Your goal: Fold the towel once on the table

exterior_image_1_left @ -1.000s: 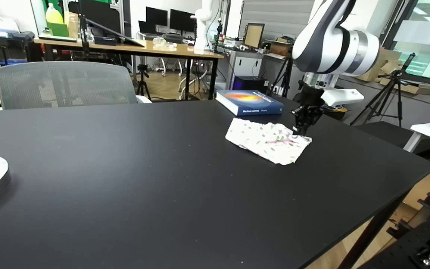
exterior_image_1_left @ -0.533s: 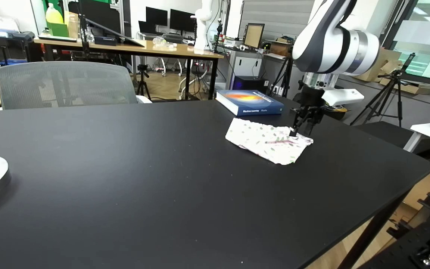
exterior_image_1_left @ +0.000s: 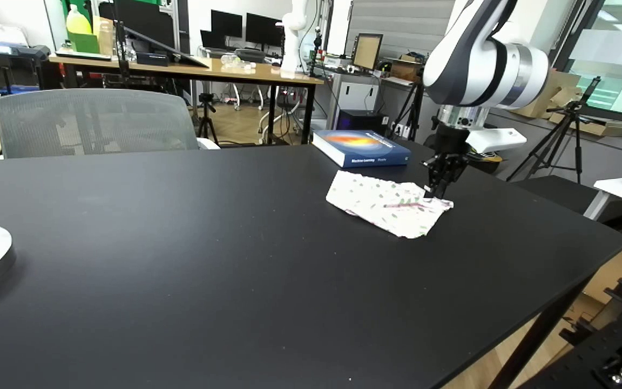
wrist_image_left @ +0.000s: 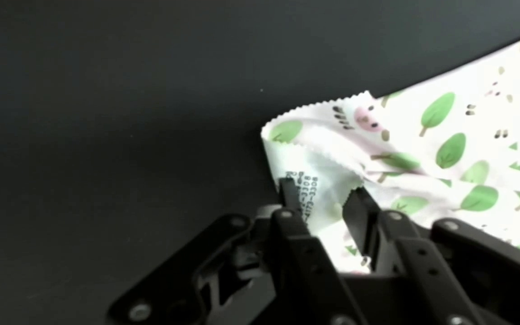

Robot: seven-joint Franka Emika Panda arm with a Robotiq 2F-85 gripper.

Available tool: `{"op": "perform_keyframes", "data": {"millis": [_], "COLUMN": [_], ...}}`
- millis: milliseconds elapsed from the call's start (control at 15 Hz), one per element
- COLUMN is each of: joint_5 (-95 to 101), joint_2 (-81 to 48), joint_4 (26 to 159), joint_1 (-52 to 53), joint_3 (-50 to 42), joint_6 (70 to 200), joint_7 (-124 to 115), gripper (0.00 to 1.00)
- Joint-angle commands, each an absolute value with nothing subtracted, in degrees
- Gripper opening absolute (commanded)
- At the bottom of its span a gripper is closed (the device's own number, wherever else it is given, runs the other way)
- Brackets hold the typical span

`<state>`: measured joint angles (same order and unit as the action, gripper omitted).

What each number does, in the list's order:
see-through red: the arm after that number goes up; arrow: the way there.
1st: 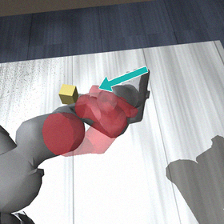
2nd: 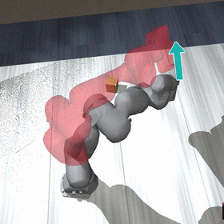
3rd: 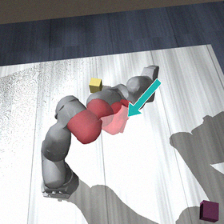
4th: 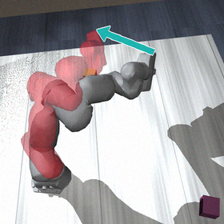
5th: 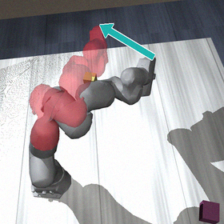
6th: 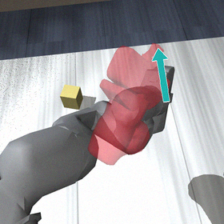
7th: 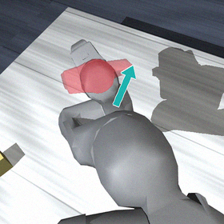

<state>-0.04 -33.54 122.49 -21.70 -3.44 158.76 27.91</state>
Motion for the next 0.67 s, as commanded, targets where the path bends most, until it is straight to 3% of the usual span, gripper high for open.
{"op": "perform_keyframes", "data": {"millis": [0, 600], "joint_5": [0.77, -0.99], "joint_2": [-33.91, -28.23], "joint_4": [121.06, 124.12], "joint_1": [-22.42, -23.95], "joint_3": [-3.13, 0.34], "joint_6": [157.53, 155.93], "joint_7": [26.87, 29.46], "gripper": [0.03, 0.0]}}
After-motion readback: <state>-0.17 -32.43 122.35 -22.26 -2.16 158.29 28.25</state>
